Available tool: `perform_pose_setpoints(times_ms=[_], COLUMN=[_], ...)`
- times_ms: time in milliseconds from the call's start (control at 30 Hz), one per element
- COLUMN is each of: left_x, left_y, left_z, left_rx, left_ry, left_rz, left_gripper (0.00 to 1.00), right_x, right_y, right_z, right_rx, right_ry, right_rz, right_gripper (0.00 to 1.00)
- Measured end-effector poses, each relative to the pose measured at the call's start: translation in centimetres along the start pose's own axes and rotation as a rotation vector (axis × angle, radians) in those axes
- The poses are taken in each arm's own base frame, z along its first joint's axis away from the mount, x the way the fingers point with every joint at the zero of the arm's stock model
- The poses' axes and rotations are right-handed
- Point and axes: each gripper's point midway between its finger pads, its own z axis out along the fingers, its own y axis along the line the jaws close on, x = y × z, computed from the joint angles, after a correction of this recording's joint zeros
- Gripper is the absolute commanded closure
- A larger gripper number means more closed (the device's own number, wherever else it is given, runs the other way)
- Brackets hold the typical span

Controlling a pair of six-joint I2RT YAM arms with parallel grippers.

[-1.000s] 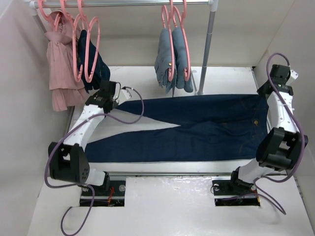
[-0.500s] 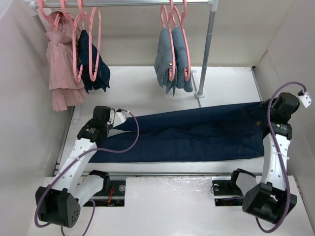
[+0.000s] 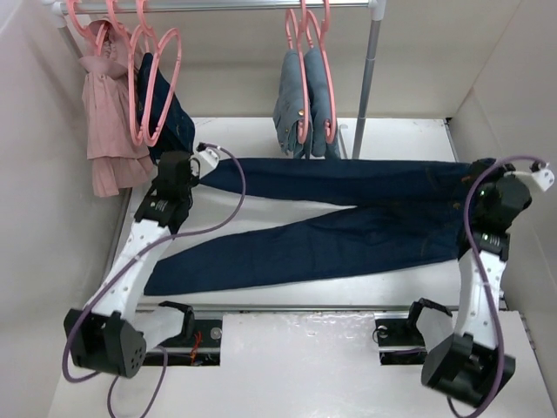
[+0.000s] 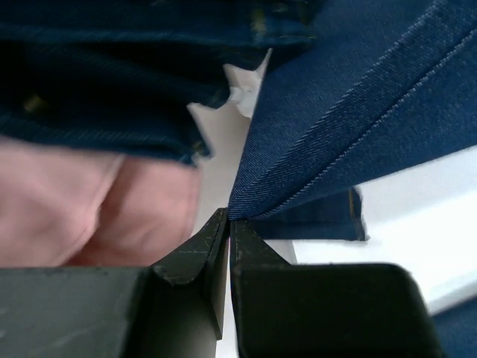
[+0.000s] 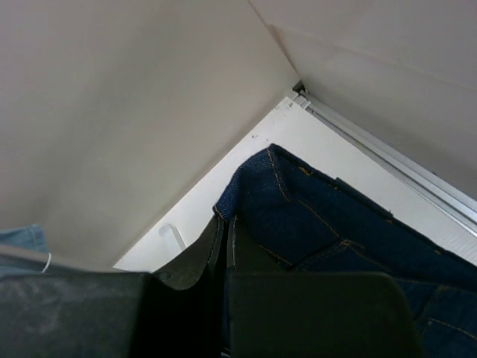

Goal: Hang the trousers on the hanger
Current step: Fold the trousers at the center of the board.

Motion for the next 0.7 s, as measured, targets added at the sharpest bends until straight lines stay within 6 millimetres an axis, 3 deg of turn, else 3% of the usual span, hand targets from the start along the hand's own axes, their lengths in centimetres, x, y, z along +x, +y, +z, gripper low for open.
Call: perform_pose_setpoints(times_ms=[100, 167, 467, 633, 667, 700], left_x=[1.0, 2.2, 10.3, 12.1, 12.7, 13.4], left_y=[0.1, -1.0, -11.7, -15.1, -15.5, -16.0], left_z=[-1.4, -2.2, -5.5, -8.1, -8.4, -8.6], left_rx=[-0.038, -0.011, 0.305, 0.442, 0.449, 0.456], left_ry=[-0.030, -0.032, -0.002, -0.080, -0.082, -0.073], left_rz=[-0.023, 0.002, 0.139, 0.215, 0.235, 0.258], left_gripper=[1.00, 1.00, 1.00, 0.96, 0.93, 0.90], right_x=[1.1, 1.9, 3.5, 8.2, 9.4, 10.4], right_y=[-1.5, -2.9, -11.6, -17.2, -18.6, -19.8], right_z=[-2.0, -2.8, -5.3, -5.3, -5.5, -5.7], right_rx=[0.000, 0.032, 0.390, 0.659, 0.736, 0.808], right_ry=[-0.029, -0.037, -0.128, 0.002, 0.038, 0.070], right_rz=[-0.001, 0.002, 0.164, 0.223, 0.233, 0.239], right_gripper=[1.00, 1.00, 1.00, 1.00, 0.95, 0.79])
